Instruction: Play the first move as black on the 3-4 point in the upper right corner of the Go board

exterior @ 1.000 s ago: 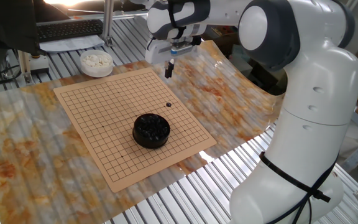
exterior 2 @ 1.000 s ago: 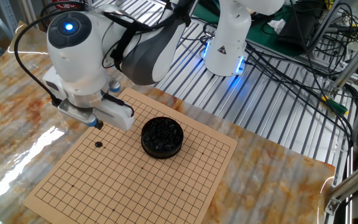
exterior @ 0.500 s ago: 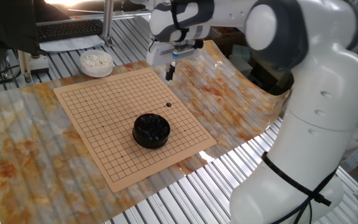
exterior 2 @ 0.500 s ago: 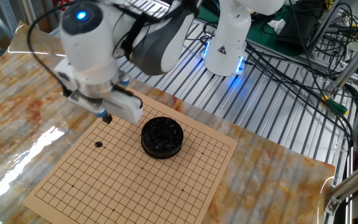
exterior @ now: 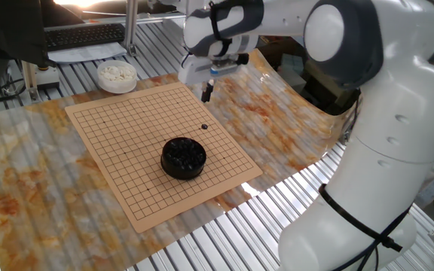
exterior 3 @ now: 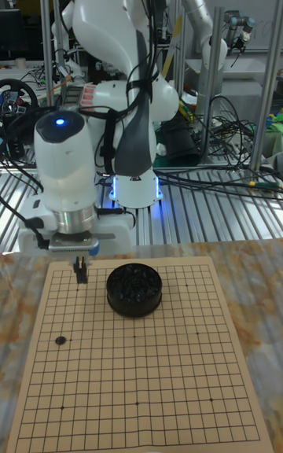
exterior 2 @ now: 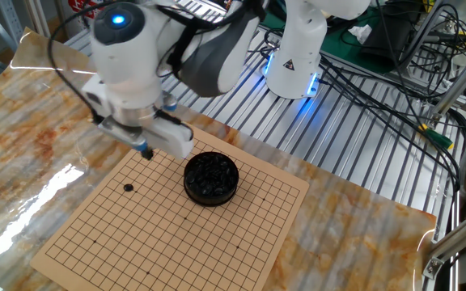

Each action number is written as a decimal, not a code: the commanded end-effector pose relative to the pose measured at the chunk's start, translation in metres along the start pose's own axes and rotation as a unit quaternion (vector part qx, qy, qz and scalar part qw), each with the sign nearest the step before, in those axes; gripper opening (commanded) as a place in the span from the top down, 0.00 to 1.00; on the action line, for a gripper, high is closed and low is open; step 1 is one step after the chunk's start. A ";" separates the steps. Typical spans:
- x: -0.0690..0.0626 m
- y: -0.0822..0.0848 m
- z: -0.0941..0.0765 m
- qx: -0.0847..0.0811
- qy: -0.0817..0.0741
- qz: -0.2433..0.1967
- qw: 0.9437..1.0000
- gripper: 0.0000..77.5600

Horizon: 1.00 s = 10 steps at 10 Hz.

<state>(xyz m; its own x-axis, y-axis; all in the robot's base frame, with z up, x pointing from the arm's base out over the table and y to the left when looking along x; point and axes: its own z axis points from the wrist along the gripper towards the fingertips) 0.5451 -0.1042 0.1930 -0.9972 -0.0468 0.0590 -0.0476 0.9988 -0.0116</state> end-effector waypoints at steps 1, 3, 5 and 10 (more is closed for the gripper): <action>0.016 0.011 0.008 -0.021 -0.023 0.017 0.999 0.98; 0.015 0.010 0.007 -0.045 -0.017 0.032 0.998 0.98; 0.011 0.019 -0.011 -0.047 0.006 0.060 0.997 0.98; 0.010 0.037 -0.058 -0.006 0.011 0.049 0.999 0.98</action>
<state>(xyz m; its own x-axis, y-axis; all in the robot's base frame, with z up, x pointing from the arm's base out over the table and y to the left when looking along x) 0.5351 -0.0741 0.2344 -0.9951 0.0590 0.0792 0.0598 0.9982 0.0070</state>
